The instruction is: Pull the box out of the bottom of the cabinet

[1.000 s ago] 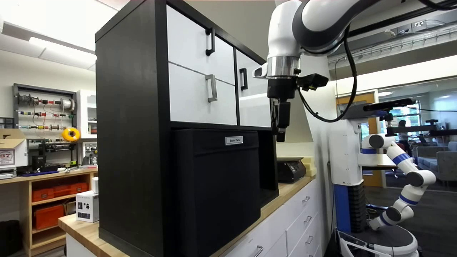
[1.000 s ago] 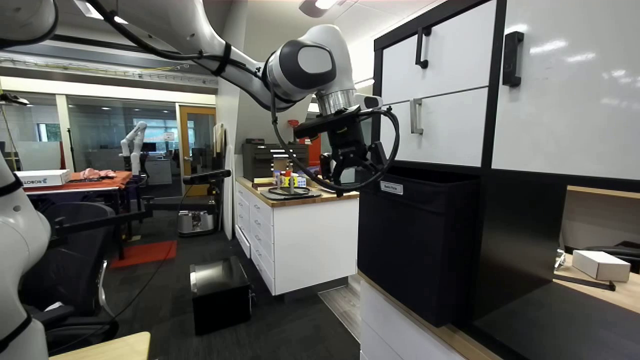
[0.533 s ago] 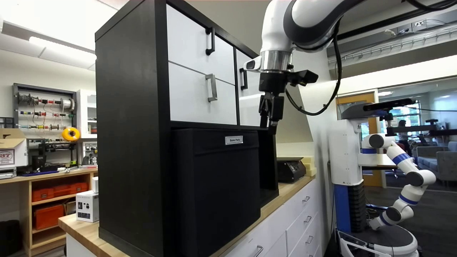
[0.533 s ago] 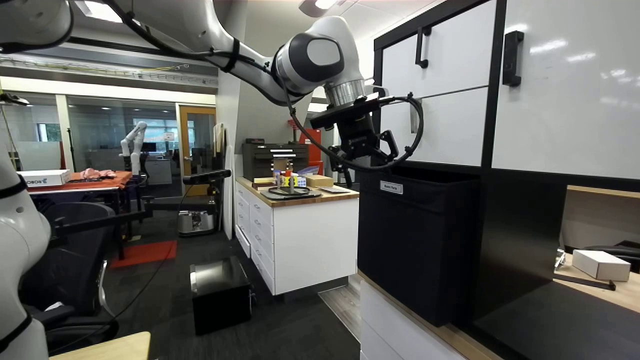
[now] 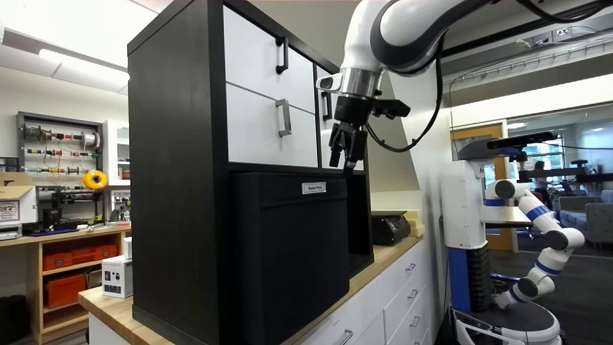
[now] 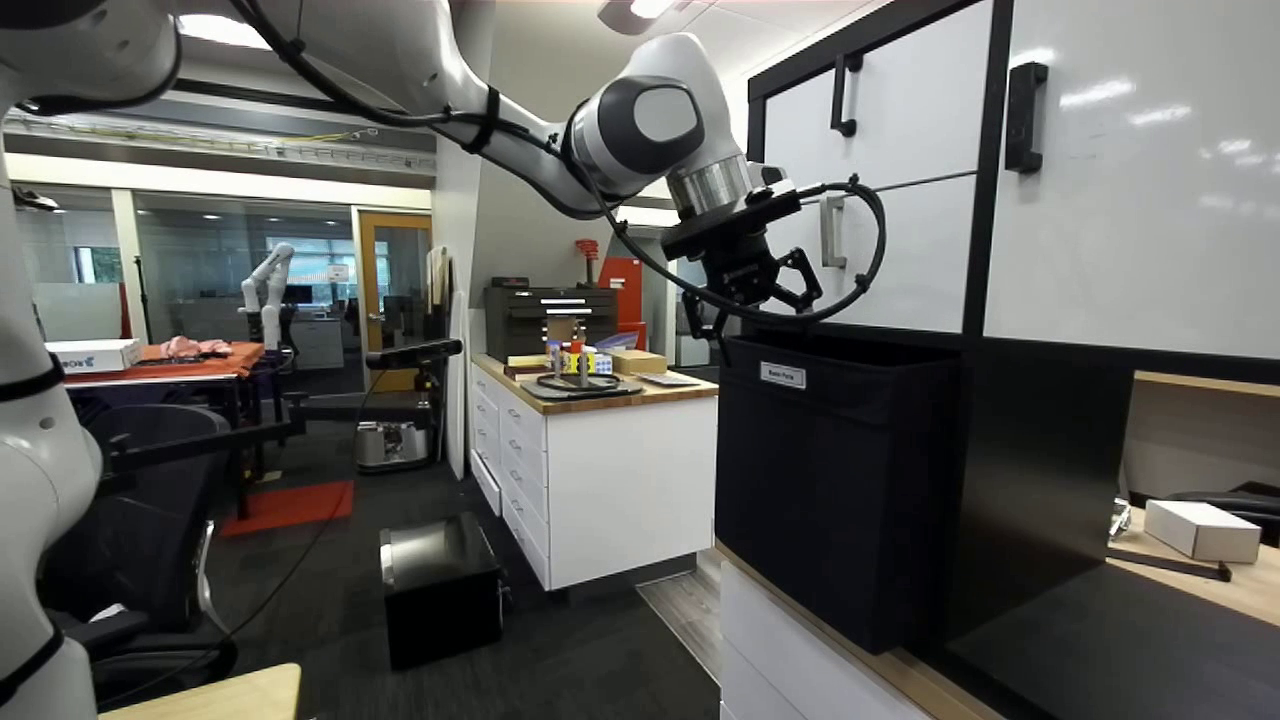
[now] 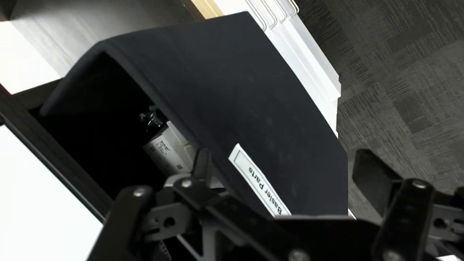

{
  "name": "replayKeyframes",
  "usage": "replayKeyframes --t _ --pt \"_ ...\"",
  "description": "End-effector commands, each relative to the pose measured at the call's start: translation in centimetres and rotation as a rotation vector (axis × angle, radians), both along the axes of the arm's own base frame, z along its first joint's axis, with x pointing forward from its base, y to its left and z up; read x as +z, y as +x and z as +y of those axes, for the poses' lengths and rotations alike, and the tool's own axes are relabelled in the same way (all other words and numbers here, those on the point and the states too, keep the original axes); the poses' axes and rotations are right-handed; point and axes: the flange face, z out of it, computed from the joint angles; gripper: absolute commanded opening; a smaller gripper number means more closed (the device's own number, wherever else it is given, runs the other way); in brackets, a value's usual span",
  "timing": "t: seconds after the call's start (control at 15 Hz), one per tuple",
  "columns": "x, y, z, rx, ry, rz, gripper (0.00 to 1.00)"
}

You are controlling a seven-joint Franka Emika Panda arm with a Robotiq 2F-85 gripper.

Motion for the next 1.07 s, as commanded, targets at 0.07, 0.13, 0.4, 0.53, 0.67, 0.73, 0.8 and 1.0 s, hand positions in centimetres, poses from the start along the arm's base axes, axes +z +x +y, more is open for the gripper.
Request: replayKeyframes --t 0.07,0.13,0.4,0.53,0.67,0.73,0.8,1.0 --pt "-1.3 1.7 -0.6 0.089 -0.022 -0.042 1.0" --pt "-1.8 1.9 -0.6 0.105 -0.026 -0.048 1.0" --pt "-3.5 2.8 -0.3 0.175 -0.047 -0.072 1.0" --pt "-4.2 3.1 -0.1 0.187 -0.046 -0.072 1.0" --pt "-4.7 3.1 -0.2 0.184 -0.043 -0.069 0.75" --pt "-4.9 3.1 -0.2 0.19 -0.048 -0.067 0.74" --pt "-5.0 3.0 -0.3 0.192 -0.048 -0.065 0.67" --pt "-4.9 2.8 -0.6 0.184 -0.039 -0.067 0.47"
